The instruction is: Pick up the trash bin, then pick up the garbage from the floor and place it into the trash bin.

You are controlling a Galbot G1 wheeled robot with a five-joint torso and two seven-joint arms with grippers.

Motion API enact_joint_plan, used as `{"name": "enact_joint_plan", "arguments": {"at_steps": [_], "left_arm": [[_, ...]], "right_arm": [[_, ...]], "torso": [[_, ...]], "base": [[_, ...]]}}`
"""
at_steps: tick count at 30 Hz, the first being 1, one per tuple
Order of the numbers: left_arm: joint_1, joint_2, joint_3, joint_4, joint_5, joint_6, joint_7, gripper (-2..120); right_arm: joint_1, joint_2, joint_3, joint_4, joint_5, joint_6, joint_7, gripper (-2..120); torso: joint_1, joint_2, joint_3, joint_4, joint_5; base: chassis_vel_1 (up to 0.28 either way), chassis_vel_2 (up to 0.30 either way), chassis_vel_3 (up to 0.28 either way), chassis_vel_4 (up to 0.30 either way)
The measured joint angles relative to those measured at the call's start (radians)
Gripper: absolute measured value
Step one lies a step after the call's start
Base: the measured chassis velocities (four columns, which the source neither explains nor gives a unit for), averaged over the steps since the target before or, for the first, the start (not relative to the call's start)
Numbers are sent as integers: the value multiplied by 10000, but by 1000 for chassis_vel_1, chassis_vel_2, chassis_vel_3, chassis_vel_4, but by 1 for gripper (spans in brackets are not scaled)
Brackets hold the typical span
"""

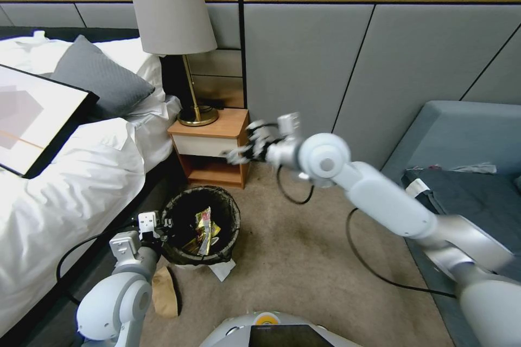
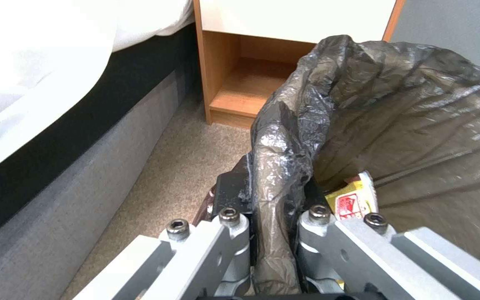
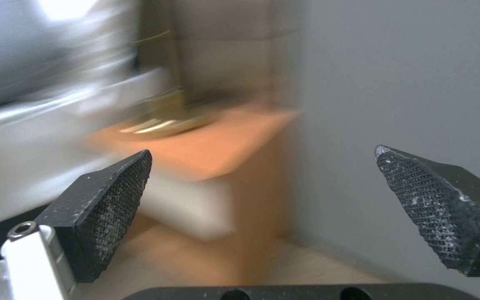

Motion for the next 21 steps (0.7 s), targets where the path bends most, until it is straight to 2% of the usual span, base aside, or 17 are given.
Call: {"name": "enact_joint_plan", "arguments": {"at_steps": [2, 3, 4, 6, 8, 9, 11, 13, 14, 15, 16, 17, 18, 21], "left_arm": [[0, 4, 18, -4, -4, 0, -7, 4], [8, 22, 26, -6, -7, 0, -15, 4], [8, 22, 26, -6, -7, 0, -15, 4], [21, 28, 28, -6, -11, -1, -23, 4], [40, 25, 30, -18, -11, 0, -38, 4], [54, 13, 32, -23, -5, 0, -70, 4], [56, -2, 37, -31, -1, 0, -130, 4], [82, -32, 75, -40, 7, 0, -207, 4], [82, -32, 75, -40, 7, 0, -207, 4], [92, -42, 93, -40, 11, 0, -215, 4], [93, -53, 103, -49, 12, -1, -220, 4], [93, -53, 103, -49, 12, -1, -220, 4], [101, -85, 118, -55, 11, 0, -231, 4], [105, -90, 124, -63, 10, 0, -251, 4]], "right_arm": [[-873, -137, 806, -98, -1015, 320, -181, 100], [-1989, -211, 1909, -120, -2151, 678, -475, 100], [-1989, -211, 1909, -120, -2151, 678, -475, 100], [-3077, -140, 2800, -101, -3170, 1007, -679, 100], [-4085, -36, 3484, 0, -3999, 1436, -765, 100], [-5118, 166, 4153, 73, -4731, 1828, -943, 100], [-5623, 331, 4554, 82, -5154, 2066, -1050, 100], [-6638, 745, 5187, -17, -5987, 2762, -1201, 100], [-6638, 745, 5187, -17, -5987, 2762, -1201, 100], [-6997, 952, 5365, -97, -6393, 3045, -1296, 100], [-7191, 1086, 5461, -138, -6636, 3201, -1352, 100], [-7191, 1086, 5461, -138, -6636, 3201, -1352, 100], [-7746, 1464, 5727, -201, -7235, 3613, -1466, 100], [-8225, 1813, 5887, -246, -7678, 3882, -1530, 100]], "torso": [[0, 0, 1, -3, 7], [-1, 1, -1, -8, -6], [-1, 1, -1, -8, -6], [0, 1, -1, -5, 6], [0, 0, -1, 2, -5], [0, 0, 0, -3, -2], [0, 1, -1, -4, 9], [0, 1, -1, -4, -16], [0, 1, -1, -4, -16], [0, 1, -1, -2, 3], [-1, 1, -1, -1, 7], [-1, 1, -1, -1, 7], [-1, 1, -1, 2, -12], [-1, 0, -1, 1, -5]], "base": [[0, 0, 0, 0], [0, 0, 0, 0], [0, 0, 0, 0], [0, 0, 0, 0], [0, 0, 0, 0], [0, 0, 0, 0], [0, 0, 0, 0], [0, 0, 0, 0], [0, 0, 0, 0], [0, 0, 0, 0], [0, 0, 0, 0], [0, 0, 0, 0], [0, 0, 0, 0], [0, 0, 0, 0]]}}
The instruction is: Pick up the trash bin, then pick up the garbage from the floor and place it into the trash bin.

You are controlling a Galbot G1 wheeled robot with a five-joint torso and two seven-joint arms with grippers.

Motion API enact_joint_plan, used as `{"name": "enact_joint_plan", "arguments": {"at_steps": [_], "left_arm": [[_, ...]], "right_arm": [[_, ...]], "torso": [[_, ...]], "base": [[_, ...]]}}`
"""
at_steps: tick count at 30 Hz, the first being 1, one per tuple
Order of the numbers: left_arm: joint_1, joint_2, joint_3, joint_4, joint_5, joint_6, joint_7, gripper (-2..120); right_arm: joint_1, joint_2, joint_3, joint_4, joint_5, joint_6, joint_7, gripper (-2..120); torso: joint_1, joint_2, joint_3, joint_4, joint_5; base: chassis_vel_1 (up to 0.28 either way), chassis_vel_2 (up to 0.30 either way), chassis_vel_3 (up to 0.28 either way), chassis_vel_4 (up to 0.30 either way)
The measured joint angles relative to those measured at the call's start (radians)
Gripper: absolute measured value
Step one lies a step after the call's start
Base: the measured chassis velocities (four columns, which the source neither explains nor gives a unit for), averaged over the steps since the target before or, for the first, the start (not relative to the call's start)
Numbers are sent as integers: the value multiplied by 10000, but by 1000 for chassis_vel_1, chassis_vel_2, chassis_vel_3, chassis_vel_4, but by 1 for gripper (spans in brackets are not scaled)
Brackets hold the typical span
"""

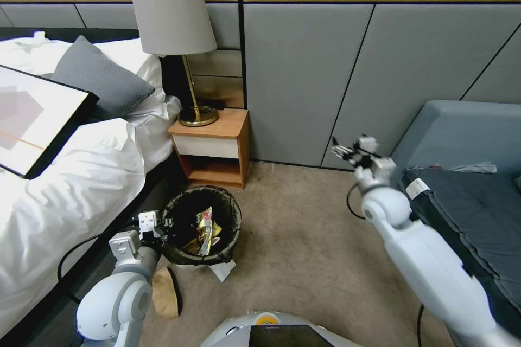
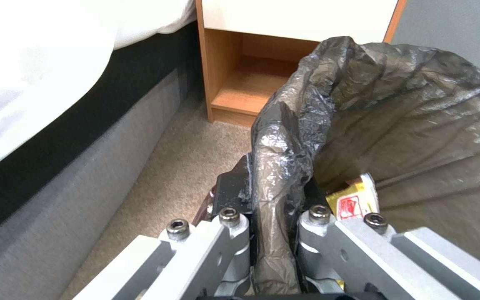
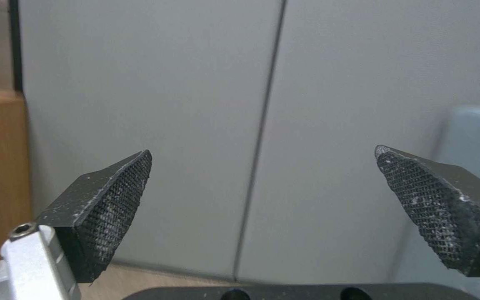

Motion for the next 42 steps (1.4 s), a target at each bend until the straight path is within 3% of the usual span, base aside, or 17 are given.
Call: {"name": "enact_joint_plan", "arguments": {"at_steps": [2, 10, 42], "left_arm": [[14, 13, -18, -8, -114, 0, -102, 4], [36, 0, -41, -6, -138, 0, -109, 4], [220, 64, -8, -93, -139, -1, -263, 4]], "right_arm": [[-764, 835, 180, -211, -830, 929, -101, 100], [-1273, 1853, 230, -330, -1636, 2173, -155, 100], [-1519, 1923, -40, -57, -1805, 2104, -291, 100]], "torso": [[0, 0, 0, -4, -3], [0, 0, 1, -1, 3], [1, 0, 1, -2, 1]], "base": [[0, 0, 0, 0], [0, 0, 0, 0], [4, 5, 7, 5]]}}
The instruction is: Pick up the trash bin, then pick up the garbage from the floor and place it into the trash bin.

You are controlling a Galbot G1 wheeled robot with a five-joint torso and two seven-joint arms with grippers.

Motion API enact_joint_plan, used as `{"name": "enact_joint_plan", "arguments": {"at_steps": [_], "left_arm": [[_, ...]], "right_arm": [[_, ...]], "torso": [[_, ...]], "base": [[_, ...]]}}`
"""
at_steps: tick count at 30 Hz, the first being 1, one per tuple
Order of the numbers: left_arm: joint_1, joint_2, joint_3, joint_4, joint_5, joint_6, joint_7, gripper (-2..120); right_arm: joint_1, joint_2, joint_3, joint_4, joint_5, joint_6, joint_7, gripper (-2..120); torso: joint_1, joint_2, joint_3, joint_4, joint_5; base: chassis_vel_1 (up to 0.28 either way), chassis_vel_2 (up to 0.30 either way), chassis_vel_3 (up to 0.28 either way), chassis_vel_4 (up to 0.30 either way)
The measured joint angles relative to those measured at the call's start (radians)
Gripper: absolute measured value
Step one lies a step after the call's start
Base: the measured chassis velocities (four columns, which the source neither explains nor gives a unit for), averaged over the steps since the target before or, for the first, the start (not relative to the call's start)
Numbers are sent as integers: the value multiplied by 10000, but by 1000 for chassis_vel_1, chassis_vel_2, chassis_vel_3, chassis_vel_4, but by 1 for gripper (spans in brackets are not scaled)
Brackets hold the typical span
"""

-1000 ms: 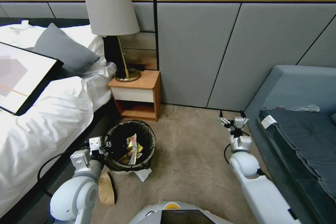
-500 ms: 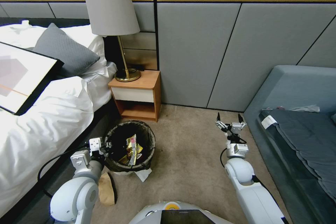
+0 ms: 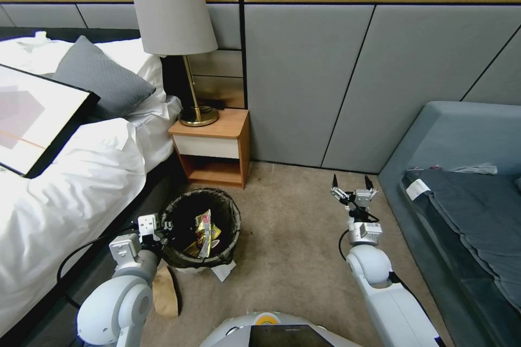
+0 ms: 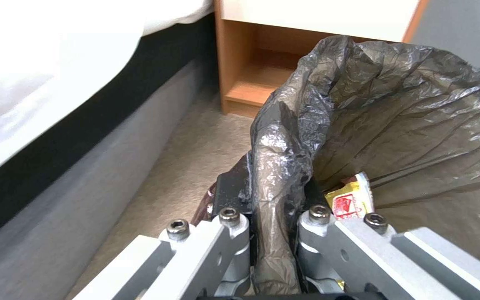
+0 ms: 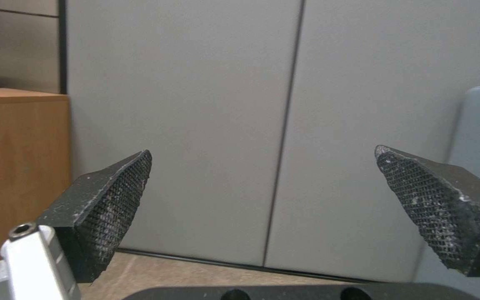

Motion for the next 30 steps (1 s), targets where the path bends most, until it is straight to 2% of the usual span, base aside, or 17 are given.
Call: {"name": "enact_joint_plan", "arguments": {"at_steps": [15, 30], "left_arm": [[-44, -6, -35, -58, -61, 1, 18, 4], [-128, -42, -96, 28, 135, 1, 286, 4]], "right_arm": [[82, -37, -1, -118, -20, -1, -19, 100], [151, -81, -32, -247, -23, -18, -41, 100]], "torso": [[0, -1, 0, 1, 0], [-1, -1, 0, 0, 0]], "base": [[58, 59, 60, 55], [74, 74, 74, 76]]}}
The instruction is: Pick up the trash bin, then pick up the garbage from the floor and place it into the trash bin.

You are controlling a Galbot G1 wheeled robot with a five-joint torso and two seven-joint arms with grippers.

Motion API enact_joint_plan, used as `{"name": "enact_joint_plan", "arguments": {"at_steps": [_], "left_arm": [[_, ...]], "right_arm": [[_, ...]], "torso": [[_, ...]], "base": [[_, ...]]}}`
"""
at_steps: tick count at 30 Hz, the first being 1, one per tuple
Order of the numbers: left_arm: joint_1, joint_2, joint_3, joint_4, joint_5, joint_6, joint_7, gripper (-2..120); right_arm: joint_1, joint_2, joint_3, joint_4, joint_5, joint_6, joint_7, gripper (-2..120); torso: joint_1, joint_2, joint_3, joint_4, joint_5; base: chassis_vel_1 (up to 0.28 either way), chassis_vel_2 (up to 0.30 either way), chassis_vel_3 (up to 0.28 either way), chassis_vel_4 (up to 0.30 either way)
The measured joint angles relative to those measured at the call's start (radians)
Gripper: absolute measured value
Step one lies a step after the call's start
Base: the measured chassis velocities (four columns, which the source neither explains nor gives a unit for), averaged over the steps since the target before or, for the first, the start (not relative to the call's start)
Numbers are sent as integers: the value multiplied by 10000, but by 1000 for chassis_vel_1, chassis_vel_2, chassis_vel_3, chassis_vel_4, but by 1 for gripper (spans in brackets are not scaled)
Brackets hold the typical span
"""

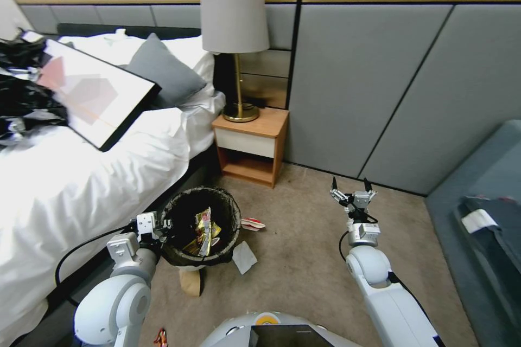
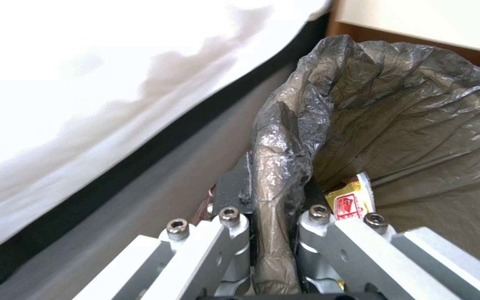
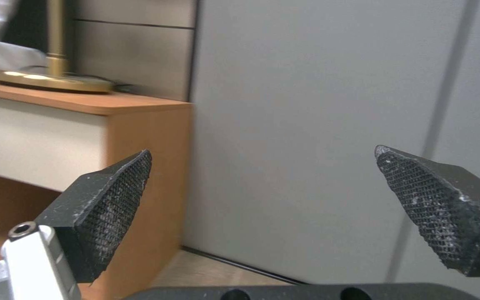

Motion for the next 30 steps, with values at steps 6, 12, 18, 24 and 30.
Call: {"name": "enact_joint_plan", "arguments": {"at_steps": [6, 12, 18, 24, 30], "left_arm": [[-27, 4, -7, 26, 27, 0, 53, 4], [-37, 16, -15, 34, 55, -1, 88, 4], [-29, 12, -15, 45, 78, 0, 103, 4], [-23, 10, -18, 44, 78, 0, 102, 4], [-2, 22, -46, 40, 70, 0, 102, 4]], "right_arm": [[-5, 29, -12, -56, -1, 3, -7, 100], [12, 26, -13, -84, -1, 6, -11, 100], [30, 7, -25, -113, 4, 11, -27, 100], [60, 4, -42, -131, 8, 12, -32, 100], [105, 14, -103, -157, 9, 12, -33, 100]], "torso": [[1, 0, 0, 0, -1], [0, 0, 0, 0, -1], [0, 0, 1, 0, 0], [0, 0, 1, -1, 0], [0, 0, 0, -1, 0]], "base": [[75, 67, 73, 71], [66, 74, 63, 66], [66, 83, 87, 79], [70, 71, 77, 73], [87, 77, 77, 73]]}}
